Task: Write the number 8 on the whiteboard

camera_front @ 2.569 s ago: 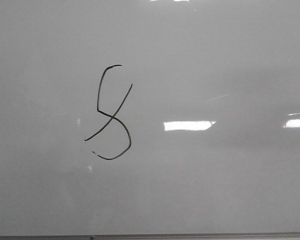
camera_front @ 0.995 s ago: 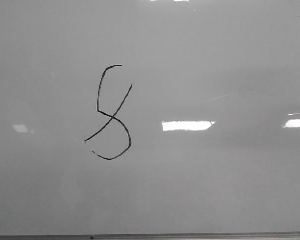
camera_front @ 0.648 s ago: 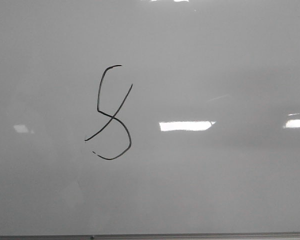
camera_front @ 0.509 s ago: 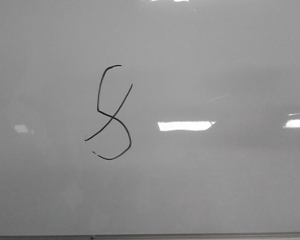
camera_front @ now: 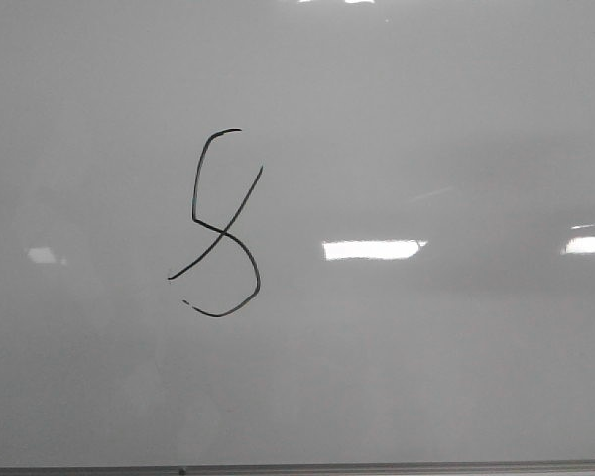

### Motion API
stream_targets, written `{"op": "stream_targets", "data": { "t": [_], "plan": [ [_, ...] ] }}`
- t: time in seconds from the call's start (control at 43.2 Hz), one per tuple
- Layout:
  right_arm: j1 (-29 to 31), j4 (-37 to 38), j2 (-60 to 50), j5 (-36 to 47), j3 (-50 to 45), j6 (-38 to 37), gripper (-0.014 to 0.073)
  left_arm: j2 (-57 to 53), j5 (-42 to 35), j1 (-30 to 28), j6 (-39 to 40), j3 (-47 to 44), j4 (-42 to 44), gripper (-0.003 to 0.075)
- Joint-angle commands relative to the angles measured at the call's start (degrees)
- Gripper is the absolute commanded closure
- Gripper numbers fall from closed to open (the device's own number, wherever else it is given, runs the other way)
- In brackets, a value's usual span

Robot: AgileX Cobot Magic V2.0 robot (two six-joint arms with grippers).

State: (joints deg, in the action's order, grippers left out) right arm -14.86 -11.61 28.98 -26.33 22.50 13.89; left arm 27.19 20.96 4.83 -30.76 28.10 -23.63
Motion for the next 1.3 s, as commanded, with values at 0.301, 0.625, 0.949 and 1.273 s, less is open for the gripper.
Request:
{"op": "stream_targets", "data": {
  "t": [0.301,0.625,0.949,1.273],
  "plan": [
    [0.4,-0.6,0.0,4.2,1.5,-0.2,0.0662,-2.3,-4.3,0.3,11.9,-0.1,11.9,0.0741],
    [0.4,-0.6,0.0,4.1,1.5,-0.2,0.0662,-23.0,-9.5,-3.1,25.9,-15.5,22.4,0.0741],
    [0.4,-0.6,0.1,3.8,1.5,-0.2,0.0662,-28.4,-13.6,-6.7,26.0,-27.0,19.7,0.0741],
    [0.4,-0.6,0.1,3.8,1.5,-0.2,0.0662,-28.3,-16.6,-6.7,26.0,-29.2,19.4,0.0741]
  ]
}}
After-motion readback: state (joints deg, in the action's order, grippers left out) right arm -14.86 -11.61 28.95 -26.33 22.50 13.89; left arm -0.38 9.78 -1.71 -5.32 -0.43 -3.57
